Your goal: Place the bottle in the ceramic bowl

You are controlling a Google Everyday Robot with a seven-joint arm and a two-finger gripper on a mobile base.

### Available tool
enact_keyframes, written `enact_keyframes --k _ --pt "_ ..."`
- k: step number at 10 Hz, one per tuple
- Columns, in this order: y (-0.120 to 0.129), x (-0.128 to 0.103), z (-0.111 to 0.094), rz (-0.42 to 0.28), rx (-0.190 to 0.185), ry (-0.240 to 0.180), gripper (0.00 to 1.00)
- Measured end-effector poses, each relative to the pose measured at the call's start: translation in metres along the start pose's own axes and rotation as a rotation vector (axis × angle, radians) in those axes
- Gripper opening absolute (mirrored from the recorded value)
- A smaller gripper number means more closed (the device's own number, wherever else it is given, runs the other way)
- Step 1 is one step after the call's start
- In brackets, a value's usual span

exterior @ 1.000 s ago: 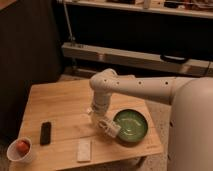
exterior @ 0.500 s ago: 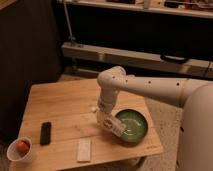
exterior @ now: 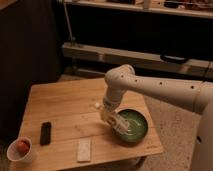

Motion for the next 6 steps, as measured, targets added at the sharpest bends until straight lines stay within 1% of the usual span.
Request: enact_keyframes --k 1,3,4,5,6 --pt "0.007 -0.004 -0.012 0.012 -0.012 0.028 0.07" --pt "0.014 -0.004 -0.019 0.025 -0.022 0.054 0.07" --pt "0.019 -0.008 -0.021 0.040 -0.027 0.062 0.07" --pt "0.022 -0.013 -0.020 0.048 -0.017 0.065 0.07" --pt "0.024 -0.025 -0.016 0.058 -0.008 0.069 0.09"
